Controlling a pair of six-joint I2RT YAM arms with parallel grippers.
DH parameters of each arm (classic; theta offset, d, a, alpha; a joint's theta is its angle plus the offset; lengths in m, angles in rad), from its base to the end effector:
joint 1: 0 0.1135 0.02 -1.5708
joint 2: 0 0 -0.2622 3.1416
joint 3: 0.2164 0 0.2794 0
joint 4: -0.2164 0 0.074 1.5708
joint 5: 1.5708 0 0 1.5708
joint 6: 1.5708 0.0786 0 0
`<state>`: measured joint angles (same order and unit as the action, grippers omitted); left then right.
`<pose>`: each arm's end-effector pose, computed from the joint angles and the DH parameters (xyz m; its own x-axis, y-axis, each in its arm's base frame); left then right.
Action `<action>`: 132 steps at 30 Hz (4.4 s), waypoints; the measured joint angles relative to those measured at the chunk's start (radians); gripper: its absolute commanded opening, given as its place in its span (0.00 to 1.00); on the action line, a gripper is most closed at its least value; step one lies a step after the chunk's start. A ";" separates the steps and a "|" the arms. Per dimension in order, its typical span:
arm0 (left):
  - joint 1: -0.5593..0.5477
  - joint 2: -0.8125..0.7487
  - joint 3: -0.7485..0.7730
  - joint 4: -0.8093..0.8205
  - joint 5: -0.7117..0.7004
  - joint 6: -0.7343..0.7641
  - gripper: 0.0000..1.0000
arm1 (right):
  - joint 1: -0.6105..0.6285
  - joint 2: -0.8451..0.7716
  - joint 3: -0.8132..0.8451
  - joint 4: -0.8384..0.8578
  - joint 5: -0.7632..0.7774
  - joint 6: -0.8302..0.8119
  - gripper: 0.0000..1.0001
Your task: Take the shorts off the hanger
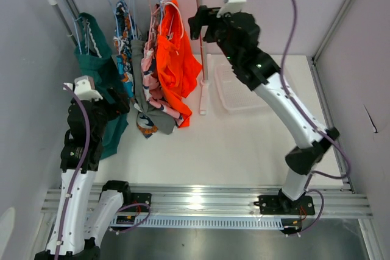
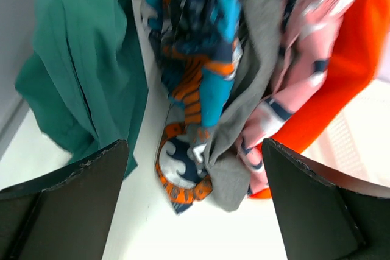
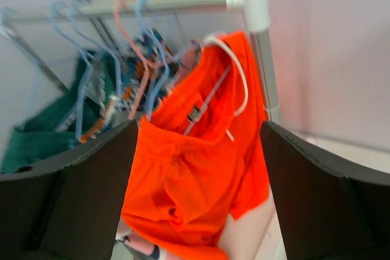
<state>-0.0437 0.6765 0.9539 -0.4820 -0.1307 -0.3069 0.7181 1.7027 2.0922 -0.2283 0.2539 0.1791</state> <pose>0.2106 0.0010 0.3792 -0.1681 -0.2925 -0.9414 -0.1416 0.9522 -0.2706 0.3385 0.2696 0.5566 0.0387 0.2628 -0.9641 -0.4645 0.8590 0.2155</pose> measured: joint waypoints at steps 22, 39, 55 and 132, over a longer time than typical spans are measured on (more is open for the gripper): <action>-0.029 -0.055 -0.094 0.010 0.017 -0.016 0.95 | 0.117 0.484 0.428 0.039 0.112 -0.071 0.89; -0.145 0.364 0.515 0.065 0.210 0.021 0.99 | 0.202 -0.504 -0.750 0.322 0.491 -0.121 0.99; -0.238 1.183 1.410 -0.179 0.238 -0.008 0.99 | 0.190 -1.085 -1.163 -0.108 0.542 0.183 0.99; -0.386 1.088 1.365 -0.218 -0.024 0.000 0.00 | 0.412 -0.074 -0.510 0.035 0.157 0.079 0.99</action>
<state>-0.4297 1.7649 2.3192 -0.6998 -0.1547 -0.3069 1.1305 1.6283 1.5822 -0.1936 0.4107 0.2584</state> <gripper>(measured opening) 0.018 0.993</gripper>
